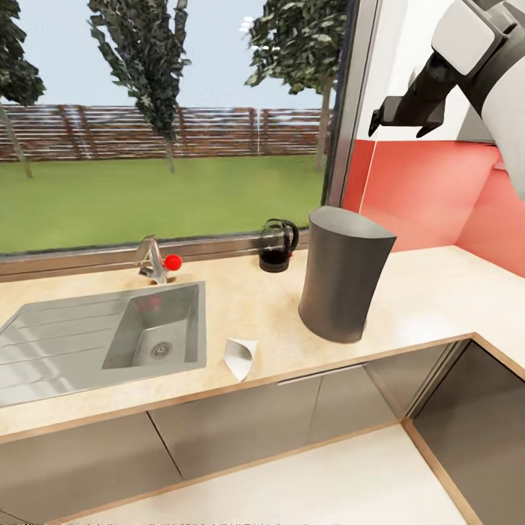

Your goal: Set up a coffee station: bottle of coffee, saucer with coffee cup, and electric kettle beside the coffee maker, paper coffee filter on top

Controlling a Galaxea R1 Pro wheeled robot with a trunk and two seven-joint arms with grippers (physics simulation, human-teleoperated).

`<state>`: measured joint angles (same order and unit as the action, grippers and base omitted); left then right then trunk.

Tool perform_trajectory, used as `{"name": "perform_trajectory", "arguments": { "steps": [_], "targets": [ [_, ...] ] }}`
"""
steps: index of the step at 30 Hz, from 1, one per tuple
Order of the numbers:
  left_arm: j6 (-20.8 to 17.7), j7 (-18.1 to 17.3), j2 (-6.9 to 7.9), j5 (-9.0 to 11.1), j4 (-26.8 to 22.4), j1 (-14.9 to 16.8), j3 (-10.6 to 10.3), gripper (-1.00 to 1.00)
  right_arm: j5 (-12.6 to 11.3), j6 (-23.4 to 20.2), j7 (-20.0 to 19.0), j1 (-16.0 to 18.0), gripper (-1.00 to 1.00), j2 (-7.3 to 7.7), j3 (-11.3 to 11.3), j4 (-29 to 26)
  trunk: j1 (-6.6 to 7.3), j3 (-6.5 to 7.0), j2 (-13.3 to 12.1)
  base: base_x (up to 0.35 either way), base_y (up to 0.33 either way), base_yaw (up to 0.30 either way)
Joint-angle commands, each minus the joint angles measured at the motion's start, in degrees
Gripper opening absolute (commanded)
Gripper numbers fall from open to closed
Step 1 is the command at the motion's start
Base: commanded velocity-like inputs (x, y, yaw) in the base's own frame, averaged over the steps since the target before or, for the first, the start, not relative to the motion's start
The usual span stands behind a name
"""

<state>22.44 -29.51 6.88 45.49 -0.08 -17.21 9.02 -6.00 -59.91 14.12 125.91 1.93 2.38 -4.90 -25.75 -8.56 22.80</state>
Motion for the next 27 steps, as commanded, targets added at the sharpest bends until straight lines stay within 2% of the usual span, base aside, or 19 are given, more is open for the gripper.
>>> {"name": "perform_trajectory", "arguments": {
  "steps": [1,6,10,12,27],
  "targets": [
    [0.12,-0.30,-0.09,-0.33,0.01,0.00,0.42,1.00,-0.59,-0.09,0.59,0.04,1.00,-0.03,0.21,-0.07,-0.03,-0.20,0.12,0.000,0.000,0.000],
    [1.08,1.65,-0.55,-0.59,0.06,0.02,0.33,1.00,-0.59,-0.09,0.57,0.04,1.00,-0.21,0.24,-0.14,-0.03,-0.67,0.12,0.000,0.000,0.000],
    [2.31,6.16,-1.25,-0.74,0.02,0.04,0.22,1.00,-0.59,-0.09,0.56,0.04,1.00,-0.49,0.25,-0.18,-0.03,-1.04,0.12,0.000,0.000,0.000],
    [2.56,7.26,-1.45,-0.79,0.01,0.03,0.13,1.00,-0.59,-0.09,0.56,0.04,1.00,-0.65,0.30,-0.45,-0.03,-1.22,0.12,0.003,0.000,0.000],
    [2.61,8.38,-1.52,-1.07,-0.15,0.06,-0.19,1.00,-0.36,-0.09,0.77,0.04,1.00,-2.75,0.26,-2.72,-0.03,-2.62,0.12,0.193,0.164,0.000]
  ]
}}
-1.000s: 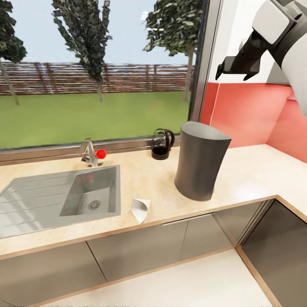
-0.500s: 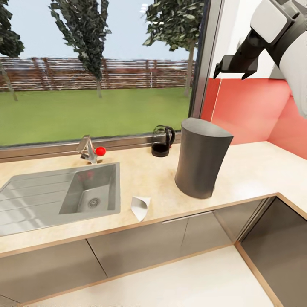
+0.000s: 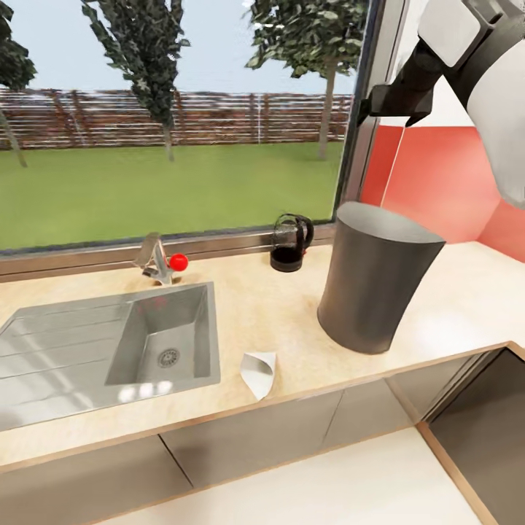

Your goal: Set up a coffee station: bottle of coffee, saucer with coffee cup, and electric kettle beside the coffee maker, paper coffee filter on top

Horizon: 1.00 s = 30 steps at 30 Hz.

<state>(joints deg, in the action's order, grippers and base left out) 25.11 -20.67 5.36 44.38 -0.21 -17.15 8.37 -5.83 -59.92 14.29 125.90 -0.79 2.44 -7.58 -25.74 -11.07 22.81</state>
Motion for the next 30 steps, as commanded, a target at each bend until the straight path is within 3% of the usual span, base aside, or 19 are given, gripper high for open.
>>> {"name": "perform_trajectory", "arguments": {
  "steps": [1,8,30],
  "targets": [
    [-0.05,-0.44,0.00,-0.35,-0.03,0.00,0.41,1.00,-0.44,-0.08,0.65,0.05,1.00,-0.09,0.19,-0.05,-0.05,-0.19,0.11,0.108,0.074,0.000],
    [0.07,-0.42,0.01,-2.50,-0.05,-0.02,0.34,1.00,-0.33,-0.08,0.82,0.05,1.00,-0.17,0.19,-0.15,-0.05,-0.84,0.11,0.033,0.023,0.000],
    [-0.06,-0.42,-0.10,-2.81,-0.06,0.01,0.14,1.00,-0.33,-0.08,0.91,0.05,1.00,-0.18,0.09,-0.44,-0.05,-2.89,0.11,0.164,0.155,0.000]
  ]
}}
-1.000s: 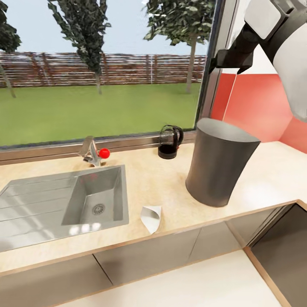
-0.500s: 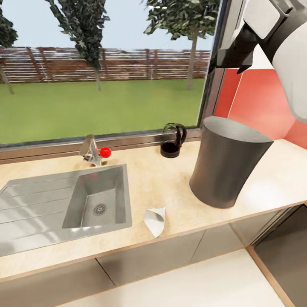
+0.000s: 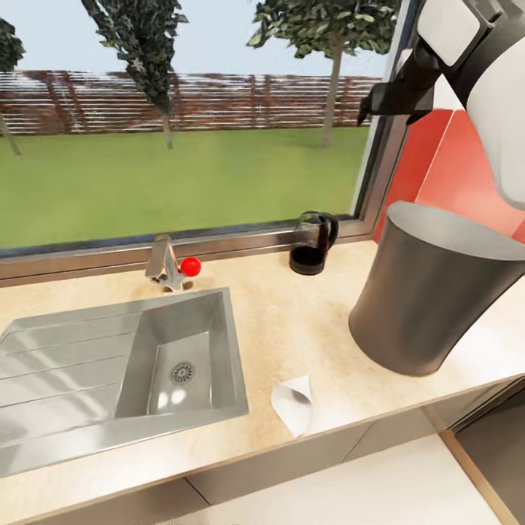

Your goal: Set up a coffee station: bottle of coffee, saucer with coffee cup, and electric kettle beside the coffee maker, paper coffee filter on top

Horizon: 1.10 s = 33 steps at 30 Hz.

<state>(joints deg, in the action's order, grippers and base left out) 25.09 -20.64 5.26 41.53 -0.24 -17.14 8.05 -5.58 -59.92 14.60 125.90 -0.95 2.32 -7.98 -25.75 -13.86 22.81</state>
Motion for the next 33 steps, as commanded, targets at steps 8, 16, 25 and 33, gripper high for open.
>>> {"name": "perform_trajectory", "arguments": {
  "steps": [8,16,25,33],
  "targets": [
    [-0.04,-0.44,-0.07,0.02,-0.02,-0.01,0.39,1.00,-0.70,-0.08,0.61,0.04,1.00,-0.02,0.34,-0.10,-0.03,-0.84,0.11,0.016,0.041,0.000],
    [-0.10,-0.23,-0.20,-0.04,-0.02,0.00,0.35,1.00,-0.86,-0.08,0.62,0.04,1.00,-0.05,0.73,-0.22,-0.03,-1.58,0.11,0.001,0.240,0.000],
    [-0.12,-0.04,-0.59,-0.04,-0.02,0.00,0.30,1.00,-0.94,-0.08,4.31,0.04,1.00,-0.06,9.40,-0.82,-0.03,-2.42,0.11,0.000,0.061,0.000],
    [-0.08,-0.02,-1.21,-0.03,-0.02,-0.01,0.30,1.00,-2.38,6.18,24.62,0.04,1.00,-1.93,23.18,-0.63,-0.03,-3.16,0.11,0.000,0.004,0.000]
  ]
}}
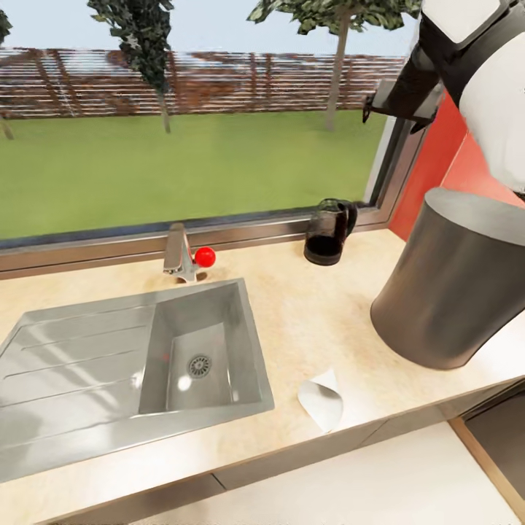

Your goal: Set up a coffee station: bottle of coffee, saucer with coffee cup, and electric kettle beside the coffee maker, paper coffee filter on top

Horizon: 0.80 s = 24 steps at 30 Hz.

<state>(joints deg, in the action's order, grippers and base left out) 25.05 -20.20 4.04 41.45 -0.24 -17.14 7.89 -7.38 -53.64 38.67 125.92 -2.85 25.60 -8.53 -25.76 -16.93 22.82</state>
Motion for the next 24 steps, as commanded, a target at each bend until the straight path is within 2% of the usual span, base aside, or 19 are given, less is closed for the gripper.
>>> {"name": "perform_trajectory", "arguments": {
  "steps": [1,3,6,11,19,24],
  "targets": [
    [-0.03,-0.46,-0.06,0.06,-0.02,-0.02,0.46,1.00,-1.07,0.58,2.47,0.03,1.00,-0.38,1.68,-0.05,-0.03,-0.18,0.10,0.000,0.000,0.000],
    [-0.06,-0.46,-0.13,0.09,-0.02,-0.03,0.46,1.00,-1.49,1.16,4.14,0.03,1.00,-0.68,3.28,-0.02,-0.03,-0.37,0.10,0.000,0.000,0.000],
    [-0.06,-0.40,-0.17,0.10,-0.02,-0.01,0.46,1.00,-1.75,1.32,5.17,-0.01,1.00,-0.83,4.27,0.02,-0.03,-0.65,0.10,0.000,0.000,0.000],
    [-0.05,-0.38,-0.17,0.12,-0.02,0.00,0.46,1.00,-1.84,0.51,5.74,-0.05,1.00,-0.89,4.77,0.08,-0.03,-1.11,0.10,0.000,0.039,0.000],
    [-0.08,-0.37,-0.25,0.12,-0.02,-0.01,0.46,1.00,-1.69,-1.29,5.86,-0.06,1.00,-0.93,4.91,-0.10,-0.03,-1.85,0.10,0.000,0.235,0.000],
    [-0.08,-0.37,-0.26,0.12,-0.02,-0.01,0.46,1.00,-1.66,-2.47,5.50,-0.06,1.00,-0.89,4.90,-0.23,-0.03,-2.32,0.10,0.000,0.092,0.000]
  ]
}}
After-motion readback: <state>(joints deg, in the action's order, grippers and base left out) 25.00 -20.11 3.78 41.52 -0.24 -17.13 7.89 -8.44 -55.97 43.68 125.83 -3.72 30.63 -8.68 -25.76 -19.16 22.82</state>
